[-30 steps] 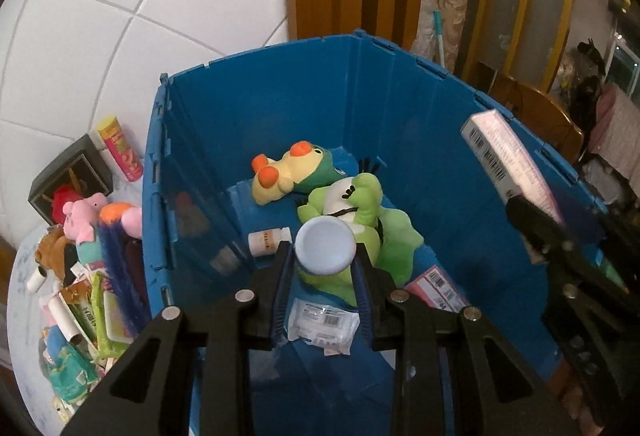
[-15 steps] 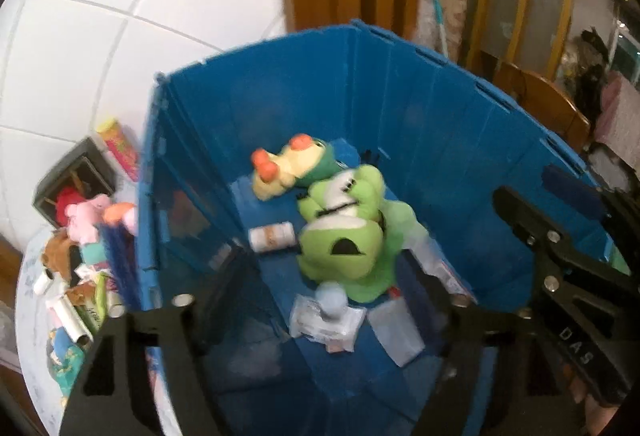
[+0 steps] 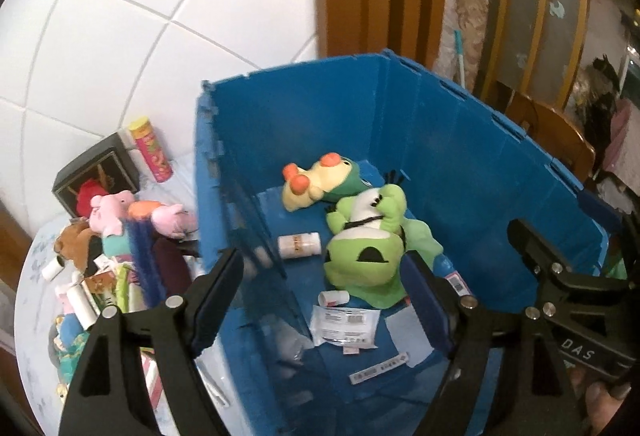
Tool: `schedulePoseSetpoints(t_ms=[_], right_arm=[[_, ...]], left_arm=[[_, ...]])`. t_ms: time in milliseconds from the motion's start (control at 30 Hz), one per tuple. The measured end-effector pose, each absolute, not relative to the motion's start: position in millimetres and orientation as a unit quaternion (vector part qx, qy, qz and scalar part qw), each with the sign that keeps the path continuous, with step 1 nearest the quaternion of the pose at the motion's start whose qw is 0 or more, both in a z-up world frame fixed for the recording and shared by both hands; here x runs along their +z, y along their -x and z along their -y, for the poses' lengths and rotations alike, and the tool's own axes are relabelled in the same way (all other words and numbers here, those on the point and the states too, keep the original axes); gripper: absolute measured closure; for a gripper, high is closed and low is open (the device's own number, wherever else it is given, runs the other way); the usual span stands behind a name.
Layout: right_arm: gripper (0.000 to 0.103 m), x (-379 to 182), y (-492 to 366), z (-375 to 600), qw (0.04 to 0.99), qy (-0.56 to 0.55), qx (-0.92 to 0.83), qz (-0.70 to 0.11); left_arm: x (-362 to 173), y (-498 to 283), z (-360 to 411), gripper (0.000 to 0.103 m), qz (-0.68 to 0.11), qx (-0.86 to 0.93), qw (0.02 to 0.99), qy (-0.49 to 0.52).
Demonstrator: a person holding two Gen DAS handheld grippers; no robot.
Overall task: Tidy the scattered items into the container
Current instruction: 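Move both tools back over the pile on the table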
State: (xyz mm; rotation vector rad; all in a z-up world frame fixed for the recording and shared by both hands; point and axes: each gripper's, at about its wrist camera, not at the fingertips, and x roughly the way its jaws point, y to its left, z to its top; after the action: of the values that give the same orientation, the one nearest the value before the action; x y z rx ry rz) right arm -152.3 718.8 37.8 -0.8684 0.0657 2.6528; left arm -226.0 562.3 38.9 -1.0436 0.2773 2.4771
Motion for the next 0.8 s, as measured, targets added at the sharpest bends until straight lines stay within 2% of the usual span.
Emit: schedulePoseSetpoints(t_ms=[300, 600, 800], right_arm=[[0.0, 47, 154, -664, 0.116, 0.279, 0.953, -0.018], [0.0, 51, 137, -560, 0.054, 0.253, 0.966, -0.009], [0.0, 40, 119, -475, 0.011, 0.241, 0.97, -0.017]], left_arm=[[39, 212, -478, 0.022, -0.072, 0.917, 0.142, 0.366], [29, 182, -352, 0.022, -0.048, 0.931, 0.068, 0.357], [1, 158, -246, 0.022, -0.046, 0.928, 0.031, 0.368]])
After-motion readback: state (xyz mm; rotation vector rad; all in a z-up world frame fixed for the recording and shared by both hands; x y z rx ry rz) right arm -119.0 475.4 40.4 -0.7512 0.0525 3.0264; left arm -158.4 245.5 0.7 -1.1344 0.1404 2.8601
